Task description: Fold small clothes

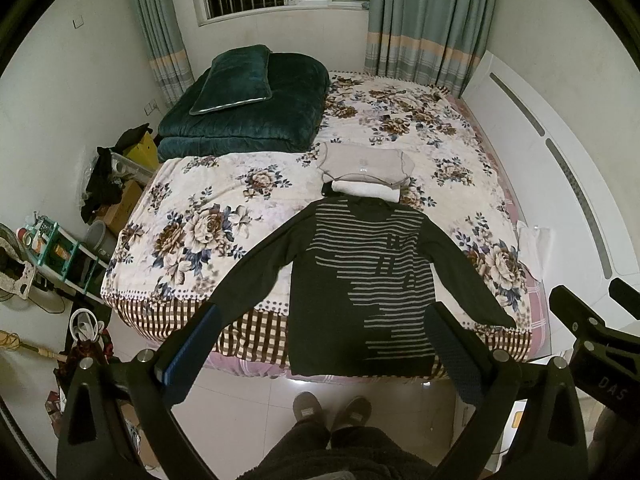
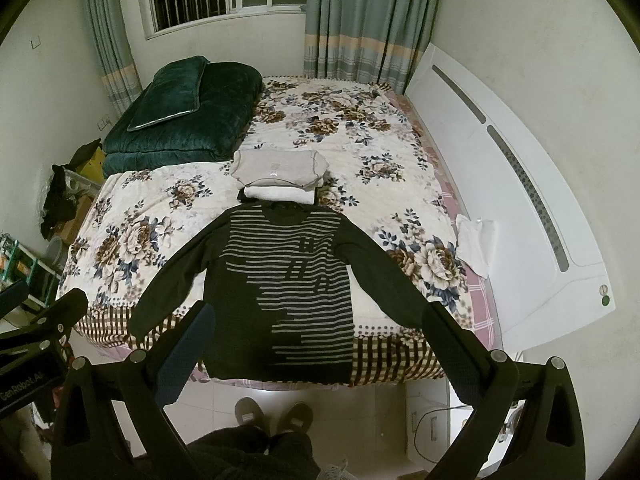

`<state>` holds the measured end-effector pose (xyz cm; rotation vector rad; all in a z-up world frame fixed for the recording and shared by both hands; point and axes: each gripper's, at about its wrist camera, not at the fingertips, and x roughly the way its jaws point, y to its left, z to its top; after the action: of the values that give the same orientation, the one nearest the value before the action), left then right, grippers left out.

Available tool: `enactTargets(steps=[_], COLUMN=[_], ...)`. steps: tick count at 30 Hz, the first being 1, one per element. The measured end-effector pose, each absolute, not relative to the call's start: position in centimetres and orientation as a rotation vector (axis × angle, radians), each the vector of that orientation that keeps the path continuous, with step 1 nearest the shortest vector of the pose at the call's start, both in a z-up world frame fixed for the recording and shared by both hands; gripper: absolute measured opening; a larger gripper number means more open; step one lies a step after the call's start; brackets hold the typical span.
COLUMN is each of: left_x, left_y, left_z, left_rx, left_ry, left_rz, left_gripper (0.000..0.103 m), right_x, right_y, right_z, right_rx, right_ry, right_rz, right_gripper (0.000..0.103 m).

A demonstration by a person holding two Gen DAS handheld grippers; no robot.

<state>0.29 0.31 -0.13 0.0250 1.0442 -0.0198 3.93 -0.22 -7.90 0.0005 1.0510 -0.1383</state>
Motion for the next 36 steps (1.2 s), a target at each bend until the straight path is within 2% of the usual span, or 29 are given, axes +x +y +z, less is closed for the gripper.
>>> enactTargets(steps=[9,14,18,23,29,36], left_x=[0.5,3.1,6.8,10.9,16.0,18.9], left_y=[0.4,-0.2,-1.0,-2.1,-5.3,-8.8], left_z=[-0.2,-0.7,-4.1,-12.8,-25.0,-38.8], left_rx=[0.022,0.048,0.127,0.181,0.183,0.212], left_ry=[1.049,0.998,0.904,0.922,1.064,1.231], left_rz=[-0.026,-0.014,0.017,0.025,0.055,0.147], left_gripper=[0.103,0.103,0.103,0.103,0.103,0.103], right_x=[3.9,6.1,6.8,6.5,6.7,7.6], right_y=[-0.3,-0.4,-4.2,-13.9,-26.2,-38.7], right_z=[-8.3,-7.7,-11.7,-22.3,-38.9,-57.3], right_rx=[0.006,0.103,0.207,0.387,0.602,0.778], right_ry=[1.051,1.055,1.058,1.105,1.220,1.296], right_rz=[-0.139,-0.164,-0.270,-0.514,-0.653,-0.818], right_gripper=[0.103,0.103,0.103,0.103,0.098,0.098])
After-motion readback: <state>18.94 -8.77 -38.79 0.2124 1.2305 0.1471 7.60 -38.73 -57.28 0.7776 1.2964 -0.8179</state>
